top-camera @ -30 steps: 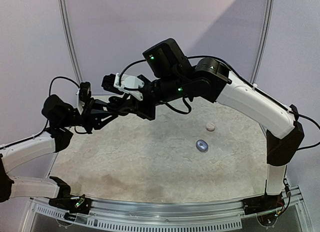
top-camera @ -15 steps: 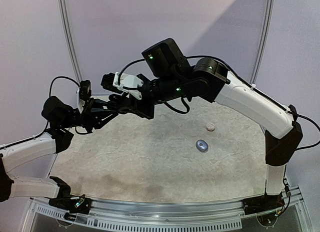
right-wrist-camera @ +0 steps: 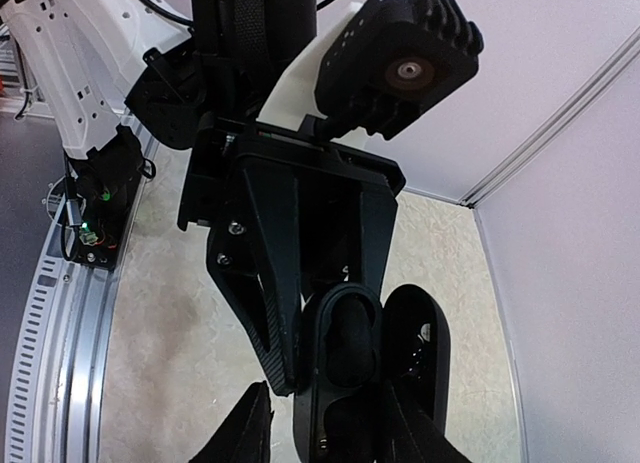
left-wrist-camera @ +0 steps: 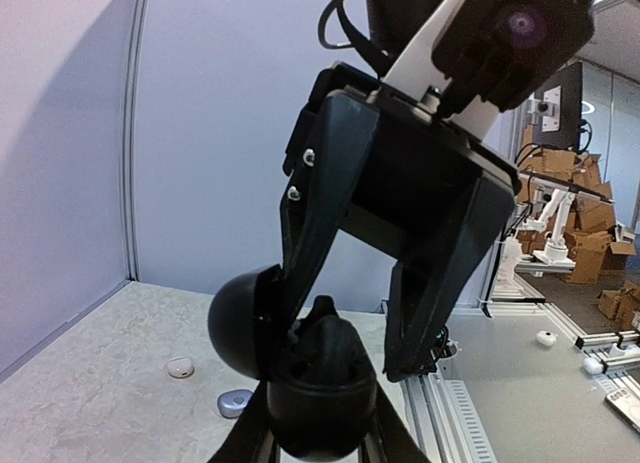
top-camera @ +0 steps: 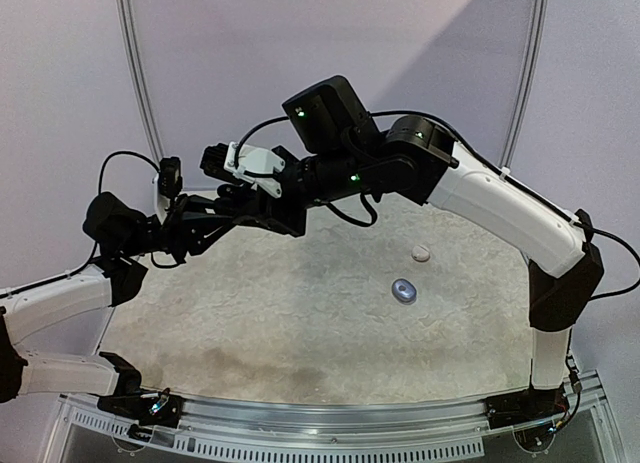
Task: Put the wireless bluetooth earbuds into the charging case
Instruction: Close the charging case.
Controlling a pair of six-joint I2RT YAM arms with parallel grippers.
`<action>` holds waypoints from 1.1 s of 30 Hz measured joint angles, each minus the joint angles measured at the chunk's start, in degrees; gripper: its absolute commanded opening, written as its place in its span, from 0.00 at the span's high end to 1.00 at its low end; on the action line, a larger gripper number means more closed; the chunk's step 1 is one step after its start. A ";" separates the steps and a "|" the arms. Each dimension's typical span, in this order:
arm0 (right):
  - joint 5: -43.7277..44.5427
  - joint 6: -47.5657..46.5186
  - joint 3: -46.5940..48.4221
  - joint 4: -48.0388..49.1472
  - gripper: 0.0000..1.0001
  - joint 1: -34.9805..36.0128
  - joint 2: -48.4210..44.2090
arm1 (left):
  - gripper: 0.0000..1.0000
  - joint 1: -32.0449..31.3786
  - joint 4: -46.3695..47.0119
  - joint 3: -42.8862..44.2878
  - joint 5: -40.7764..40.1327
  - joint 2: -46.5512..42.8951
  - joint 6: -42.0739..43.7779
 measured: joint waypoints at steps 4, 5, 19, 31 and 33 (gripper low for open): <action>-0.02 0.02 0.00 0.28 0.54 0.00 0.00 | 1.00 0.00 -0.02 0.00 -0.57 0.00 -0.09; 0.00 0.02 0.00 0.42 0.53 0.00 0.00 | 1.00 0.00 -0.02 -0.02 -0.68 0.00 -0.15; 0.09 0.00 -0.13 2.01 0.48 0.00 -0.04 | 1.00 0.00 -0.07 -0.07 -2.38 0.00 -0.48; -3.50 2.47 -12.83 15.91 0.47 -0.28 -9.60 | 1.00 0.00 -1.40 -0.85 -3.89 -0.26 -0.61; -3.08 4.00 -14.10 19.10 0.47 -0.55 -11.74 | 1.00 0.00 -1.60 -0.85 -3.87 -0.26 -0.37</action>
